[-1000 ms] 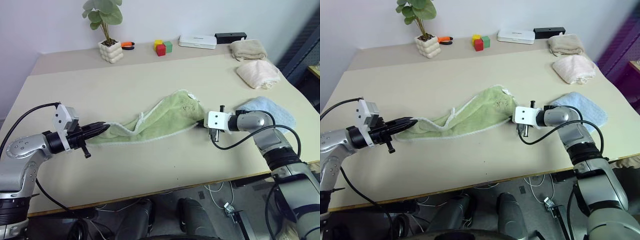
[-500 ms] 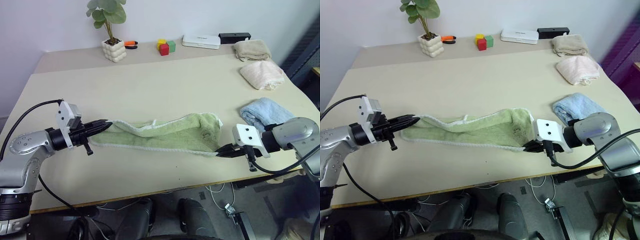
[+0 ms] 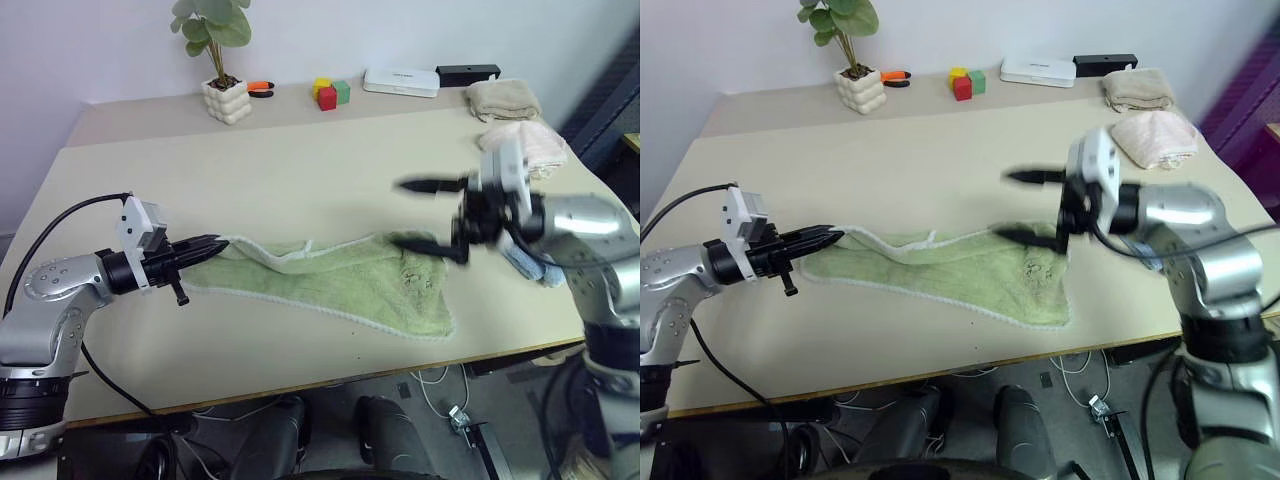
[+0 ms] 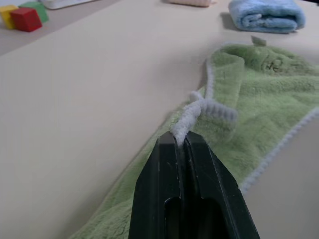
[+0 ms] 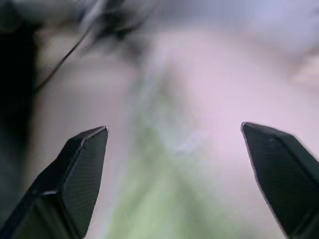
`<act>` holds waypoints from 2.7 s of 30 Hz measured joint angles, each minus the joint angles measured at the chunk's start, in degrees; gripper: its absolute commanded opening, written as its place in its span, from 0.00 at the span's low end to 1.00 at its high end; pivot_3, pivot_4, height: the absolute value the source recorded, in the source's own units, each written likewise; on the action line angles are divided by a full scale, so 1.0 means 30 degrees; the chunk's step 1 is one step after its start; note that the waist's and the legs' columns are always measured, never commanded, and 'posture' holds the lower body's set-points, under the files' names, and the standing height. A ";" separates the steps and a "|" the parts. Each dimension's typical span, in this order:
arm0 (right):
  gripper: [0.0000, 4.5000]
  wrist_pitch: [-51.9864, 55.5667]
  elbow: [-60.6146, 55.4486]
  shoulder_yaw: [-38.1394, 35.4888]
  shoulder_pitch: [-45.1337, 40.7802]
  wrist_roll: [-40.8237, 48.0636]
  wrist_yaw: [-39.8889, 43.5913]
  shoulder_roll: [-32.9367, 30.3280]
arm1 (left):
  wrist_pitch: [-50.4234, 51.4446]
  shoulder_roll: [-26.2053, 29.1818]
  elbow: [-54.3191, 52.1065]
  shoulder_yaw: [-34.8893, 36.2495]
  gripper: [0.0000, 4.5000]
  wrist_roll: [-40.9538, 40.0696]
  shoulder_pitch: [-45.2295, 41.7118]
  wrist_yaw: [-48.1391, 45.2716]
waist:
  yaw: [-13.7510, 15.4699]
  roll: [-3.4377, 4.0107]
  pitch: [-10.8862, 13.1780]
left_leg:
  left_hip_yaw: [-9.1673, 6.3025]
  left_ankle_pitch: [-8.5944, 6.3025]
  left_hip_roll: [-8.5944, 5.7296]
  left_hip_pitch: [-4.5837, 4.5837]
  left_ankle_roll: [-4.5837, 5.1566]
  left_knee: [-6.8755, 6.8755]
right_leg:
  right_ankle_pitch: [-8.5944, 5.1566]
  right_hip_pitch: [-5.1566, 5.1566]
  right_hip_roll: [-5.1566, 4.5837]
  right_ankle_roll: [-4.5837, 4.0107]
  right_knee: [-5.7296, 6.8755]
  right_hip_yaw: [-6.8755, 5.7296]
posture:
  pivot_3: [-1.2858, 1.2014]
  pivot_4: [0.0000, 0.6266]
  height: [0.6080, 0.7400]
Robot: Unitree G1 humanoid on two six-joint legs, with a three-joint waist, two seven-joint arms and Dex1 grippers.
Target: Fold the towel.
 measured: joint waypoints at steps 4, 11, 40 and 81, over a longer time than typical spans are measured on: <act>0.99 -0.1023 0.4833 0.1121 -0.1284 -0.4032 -0.4047 0.0500 | -0.0063 -0.0007 0.0021 -0.0030 0.00 0.0185 0.0102 0.0104 | 0.0164 -0.0015 -0.0005 | -0.0013 0.0002 -0.0004 -0.0014 0.0005 -0.0034 | 0.0018 -0.0052 -0.0004 0.0020 -0.0005 -0.0025 | 0.52 0.24 1.00; 0.99 0.0967 0.7349 0.2788 -0.0919 -0.5877 -0.4290 0.0767 | -0.0137 -0.0007 0.0003 -0.0031 0.00 0.0266 0.0140 0.0303 | -0.0069 -0.0001 0.0002 | 0.0003 0.0046 0.0001 -0.0026 0.0010 -0.0133 | 0.0040 -0.0097 0.0007 0.0059 0.0022 0.0002 | 0.52 0.24 1.00; 0.01 0.3503 1.0962 0.1309 -0.1356 -0.4926 -0.3777 0.2283 | -0.1806 -0.0887 0.1864 -0.0339 0.00 0.1458 -0.1069 0.0809 | -0.0135 0.0000 -0.0005 | 0.0005 0.0029 -0.0001 0.0001 -0.0021 -0.0016 | 0.0054 -0.0076 0.0012 0.0040 0.0158 -0.0004 | 0.52 0.24 1.00; 0.01 -0.9085 0.4130 0.0214 0.7521 -0.1994 0.5251 -0.2267 | -1.1338 0.2585 0.9785 0.0434 0.00 0.1387 0.1047 -0.6633 | -0.0477 0.0040 -0.0010 | 0.0042 0.0040 -0.0002 -0.0009 0.0056 0.0013 | 0.0111 -0.0120 0.0017 0.0067 0.0185 0.0035 | 0.52 0.24 1.00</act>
